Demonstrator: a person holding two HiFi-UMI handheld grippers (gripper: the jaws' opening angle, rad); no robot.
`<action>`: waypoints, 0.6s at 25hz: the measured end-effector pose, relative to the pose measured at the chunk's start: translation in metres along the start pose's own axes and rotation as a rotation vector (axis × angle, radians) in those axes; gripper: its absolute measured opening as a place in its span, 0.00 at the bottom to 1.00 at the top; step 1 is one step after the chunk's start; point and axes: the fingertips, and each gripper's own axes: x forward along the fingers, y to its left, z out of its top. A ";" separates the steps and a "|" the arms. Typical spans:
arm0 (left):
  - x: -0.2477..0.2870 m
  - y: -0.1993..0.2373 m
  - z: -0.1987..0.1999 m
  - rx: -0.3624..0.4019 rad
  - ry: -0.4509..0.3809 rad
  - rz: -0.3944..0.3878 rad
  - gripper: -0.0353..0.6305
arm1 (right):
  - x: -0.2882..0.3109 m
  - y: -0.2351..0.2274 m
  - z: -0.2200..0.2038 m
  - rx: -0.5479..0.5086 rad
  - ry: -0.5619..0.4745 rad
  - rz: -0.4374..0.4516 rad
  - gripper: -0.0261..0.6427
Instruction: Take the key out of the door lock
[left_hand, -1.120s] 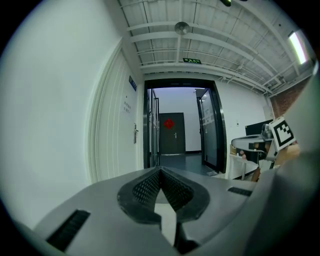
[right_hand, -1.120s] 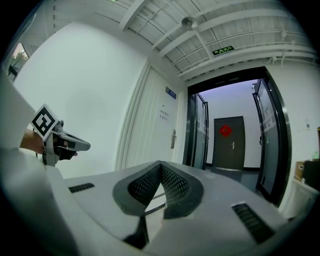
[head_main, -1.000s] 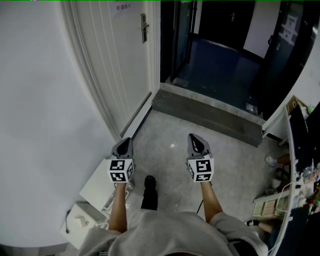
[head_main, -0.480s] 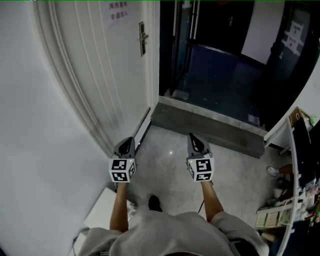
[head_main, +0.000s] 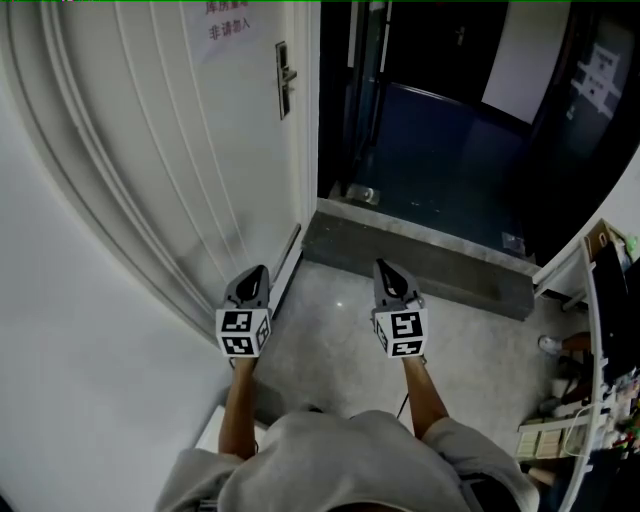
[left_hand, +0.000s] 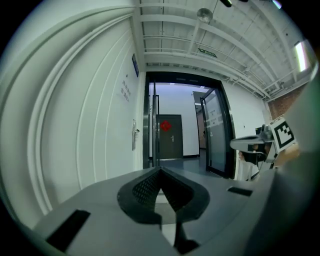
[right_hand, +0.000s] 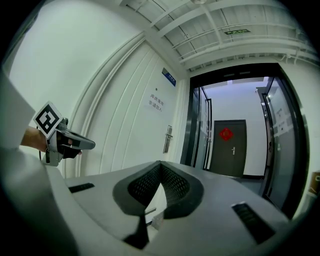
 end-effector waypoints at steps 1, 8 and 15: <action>0.008 0.003 -0.001 0.001 0.002 -0.005 0.08 | 0.007 -0.002 -0.003 0.001 0.005 -0.003 0.07; 0.050 0.000 -0.016 0.007 0.039 -0.040 0.08 | 0.034 -0.023 -0.030 0.021 0.040 -0.020 0.07; 0.107 0.002 -0.026 0.012 0.061 -0.036 0.08 | 0.078 -0.054 -0.056 0.043 0.053 -0.012 0.07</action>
